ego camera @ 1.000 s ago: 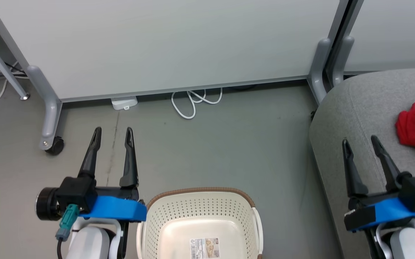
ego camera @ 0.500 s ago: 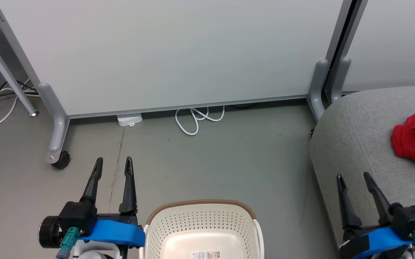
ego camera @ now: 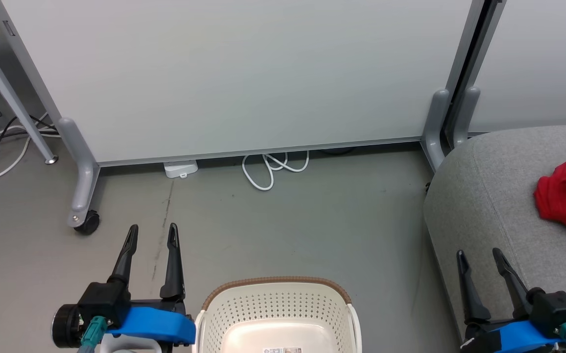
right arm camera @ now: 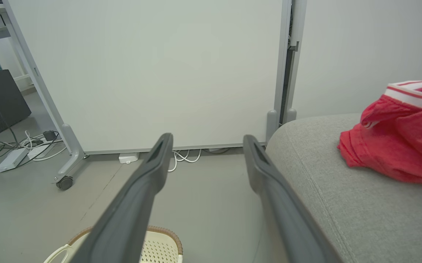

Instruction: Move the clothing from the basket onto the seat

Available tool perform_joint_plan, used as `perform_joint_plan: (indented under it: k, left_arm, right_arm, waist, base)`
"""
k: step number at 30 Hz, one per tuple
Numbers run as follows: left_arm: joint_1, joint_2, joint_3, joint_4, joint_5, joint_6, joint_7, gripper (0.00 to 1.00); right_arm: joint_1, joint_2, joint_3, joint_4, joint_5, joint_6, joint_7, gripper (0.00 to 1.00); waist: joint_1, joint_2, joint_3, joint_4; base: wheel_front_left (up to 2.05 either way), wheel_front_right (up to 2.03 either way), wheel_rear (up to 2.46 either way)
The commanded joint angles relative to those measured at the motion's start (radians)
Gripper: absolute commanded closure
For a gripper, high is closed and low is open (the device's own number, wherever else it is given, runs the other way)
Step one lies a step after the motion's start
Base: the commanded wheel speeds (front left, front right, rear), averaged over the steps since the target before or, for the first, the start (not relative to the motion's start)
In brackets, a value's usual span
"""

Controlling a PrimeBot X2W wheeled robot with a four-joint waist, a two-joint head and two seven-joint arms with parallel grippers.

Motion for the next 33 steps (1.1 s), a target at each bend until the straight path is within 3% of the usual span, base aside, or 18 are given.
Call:
perform_joint_plan:
  k: [1,2,3,8,33]
  left_arm:
    - [0.009,-0.001,0.007,0.001,-0.008,0.004,-0.003,0.00]
    - [0.010,-0.001,0.005,0.002,-0.013,0.001,-0.003,0.00]
    - [0.003,0.000,0.000,0.001,-0.011,0.000,0.000,1.00]
    - [0.037,0.000,-0.005,0.042,-0.017,0.000,0.006,1.00]
    - [0.006,0.000,0.062,0.035,-0.442,-0.022,0.118,1.00]
  right_arm:
    - [0.016,0.003,-0.003,0.003,0.002,0.000,-0.001,0.00]
    - [0.016,0.003,-0.002,0.004,0.002,0.000,-0.001,0.00]
    - [0.001,0.002,0.000,0.002,0.000,0.000,0.000,1.00]
    - [0.012,0.007,0.002,0.046,0.001,0.000,0.007,1.00]
    - [-0.027,0.013,-0.019,0.029,0.443,0.000,0.119,1.00]
  waist:
    - [0.0001,-0.0001,-0.001,0.001]
    - [0.0001,-0.0001,-0.001,0.001]
    - [0.0001,-0.0001,-0.001,0.001]
    - [0.0001,-0.0001,-0.001,0.001]
    - [0.0001,-0.0001,0.003,-0.012]
  base:
    - [0.00,0.00,0.00]
    - [0.00,0.00,0.00]
    - [0.00,0.00,0.00]
    - [0.00,0.00,0.00]
    - [0.00,0.00,0.00]
